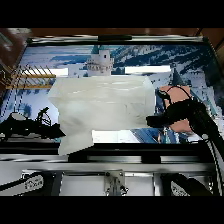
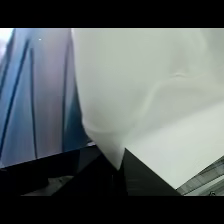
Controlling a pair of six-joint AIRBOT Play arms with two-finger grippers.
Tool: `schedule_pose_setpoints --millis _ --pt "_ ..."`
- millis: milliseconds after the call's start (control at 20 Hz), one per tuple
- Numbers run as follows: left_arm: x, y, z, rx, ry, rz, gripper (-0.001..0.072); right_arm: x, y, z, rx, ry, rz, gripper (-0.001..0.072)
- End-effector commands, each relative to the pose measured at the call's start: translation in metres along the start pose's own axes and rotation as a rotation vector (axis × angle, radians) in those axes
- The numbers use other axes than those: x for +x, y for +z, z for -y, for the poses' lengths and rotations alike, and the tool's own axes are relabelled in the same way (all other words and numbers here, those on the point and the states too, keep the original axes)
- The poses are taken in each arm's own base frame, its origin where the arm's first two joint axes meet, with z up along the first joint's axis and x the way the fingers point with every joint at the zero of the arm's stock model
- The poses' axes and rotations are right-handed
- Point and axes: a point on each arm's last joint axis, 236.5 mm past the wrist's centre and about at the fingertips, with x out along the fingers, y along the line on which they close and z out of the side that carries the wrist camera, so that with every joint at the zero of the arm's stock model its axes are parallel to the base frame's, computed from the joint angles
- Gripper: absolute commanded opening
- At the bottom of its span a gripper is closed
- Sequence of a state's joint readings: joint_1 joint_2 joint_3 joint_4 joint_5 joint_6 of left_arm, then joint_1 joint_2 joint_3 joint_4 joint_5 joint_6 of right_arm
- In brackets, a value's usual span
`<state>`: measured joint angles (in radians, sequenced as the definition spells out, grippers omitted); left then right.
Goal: Fold the shirts.
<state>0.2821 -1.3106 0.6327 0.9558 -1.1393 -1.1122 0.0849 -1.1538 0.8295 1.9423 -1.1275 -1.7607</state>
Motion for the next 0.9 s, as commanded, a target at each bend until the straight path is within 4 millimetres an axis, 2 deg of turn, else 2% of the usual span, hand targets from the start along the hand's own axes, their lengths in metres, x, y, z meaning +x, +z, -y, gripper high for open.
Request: schedule_pose_setpoints --millis 0,100,200,300,400,500,600,700,750,850 --pt "-0.001 0.006 0.015 0.015 -0.033 0.006 0.0028 -0.003 0.002 -0.001 0.001 0.000 0.008 0.0042" --pt "-0.031 0.024 0.029 0.071 -0.038 0.068 0.0027 -0.017 0.015 -0.005 -0.017 -0.002 0.061 0.0042" --pt "-0.083 0.051 0.055 0.171 -0.023 0.204 0.0028 -0.046 0.037 -0.013 -0.053 -0.011 0.157 0.0042" --pt "-0.154 0.074 0.096 0.292 0.005 0.378 0.0028 -0.090 0.062 -0.026 -0.099 -0.022 0.285 0.0042" --pt "-0.233 0.083 0.150 0.392 0.010 0.590 0.0028 -0.139 0.084 -0.043 -0.128 -0.021 0.420 0.0042" --pt "-0.311 0.073 0.210 0.509 -0.007 0.793 0.0028 -0.195 0.101 -0.061 -0.164 -0.020 0.565 0.0042" --pt "-0.377 0.049 0.259 0.593 -0.018 0.963 0.0028 -0.255 0.112 -0.081 -0.211 -0.027 0.721 0.0042" --pt "-0.426 0.020 0.298 0.668 -0.033 1.091 0.0029 -0.320 0.118 -0.099 -0.255 -0.041 0.899 0.0042" --pt "-0.446 0.006 0.314 0.714 -0.024 1.149 0.0029 -0.354 0.118 -0.106 -0.276 -0.056 0.993 0.0042" --pt "-0.478 -0.021 0.338 0.790 -0.009 1.250 0.0029 -0.409 0.111 -0.118 -0.305 -0.084 1.139 0.0042"
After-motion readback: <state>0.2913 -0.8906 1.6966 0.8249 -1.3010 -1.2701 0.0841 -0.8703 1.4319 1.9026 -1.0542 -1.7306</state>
